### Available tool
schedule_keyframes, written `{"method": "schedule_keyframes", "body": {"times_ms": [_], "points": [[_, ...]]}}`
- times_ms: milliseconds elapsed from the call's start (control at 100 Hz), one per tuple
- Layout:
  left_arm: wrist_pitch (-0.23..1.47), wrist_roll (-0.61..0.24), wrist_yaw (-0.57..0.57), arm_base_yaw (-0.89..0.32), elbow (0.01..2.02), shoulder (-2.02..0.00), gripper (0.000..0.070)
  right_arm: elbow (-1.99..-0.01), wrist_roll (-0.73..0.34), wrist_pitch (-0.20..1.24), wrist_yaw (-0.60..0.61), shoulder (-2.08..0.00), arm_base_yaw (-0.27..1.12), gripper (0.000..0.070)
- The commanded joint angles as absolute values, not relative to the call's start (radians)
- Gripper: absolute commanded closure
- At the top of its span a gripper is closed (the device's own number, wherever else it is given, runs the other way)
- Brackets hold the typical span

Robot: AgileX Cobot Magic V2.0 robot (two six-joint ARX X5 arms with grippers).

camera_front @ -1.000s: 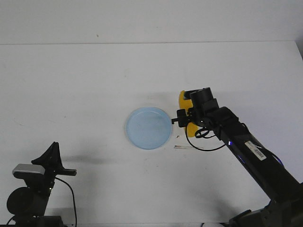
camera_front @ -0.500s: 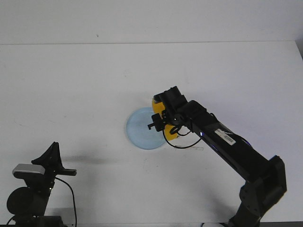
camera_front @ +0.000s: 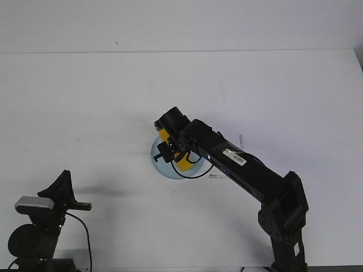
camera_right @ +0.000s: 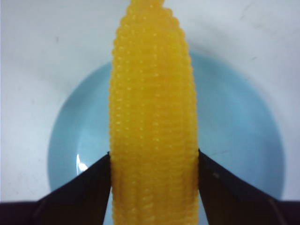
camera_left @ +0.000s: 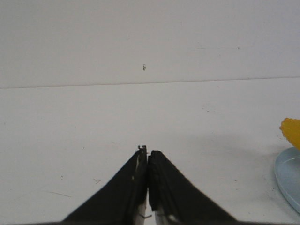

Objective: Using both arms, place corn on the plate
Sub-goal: 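Lift the corn with the right gripper and carry it over the plate, then lower the corn onto the plate and open the right gripper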

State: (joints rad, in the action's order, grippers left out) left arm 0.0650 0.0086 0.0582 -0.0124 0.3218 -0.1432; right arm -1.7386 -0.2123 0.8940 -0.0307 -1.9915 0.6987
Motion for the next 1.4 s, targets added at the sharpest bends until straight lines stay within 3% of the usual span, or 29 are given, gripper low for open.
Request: {"method": "schedule_keyframes", "body": {"times_ms": [0,640,810,1319,1389], "points": [[0.051,0.008,0.059,-0.014,0.326,-0.142,0.07,-1.755,-0.204,0.896,-0.044,-2.019,0.702,0.039],[0.051,0.008,0.059,-0.014,0.326,-0.142,0.07,-1.753,-0.188,0.922,-0.08,-2.077,0.7,0.0388],[0.051,0.008,0.059,-0.014,0.326,-0.142,0.07,-1.753,-0.191,0.921,-0.08,-2.077,0.7,0.0272],[0.051,0.008,0.059,-0.014,0.326,-0.142,0.07,-1.756,-0.188,0.916,-0.088,-2.037,0.701,0.0265],[0.051,0.008,0.059,-0.014,0.326,-0.142,0.07,-1.756,-0.189,0.916,-0.088,-2.022,0.701,0.0239]]}}
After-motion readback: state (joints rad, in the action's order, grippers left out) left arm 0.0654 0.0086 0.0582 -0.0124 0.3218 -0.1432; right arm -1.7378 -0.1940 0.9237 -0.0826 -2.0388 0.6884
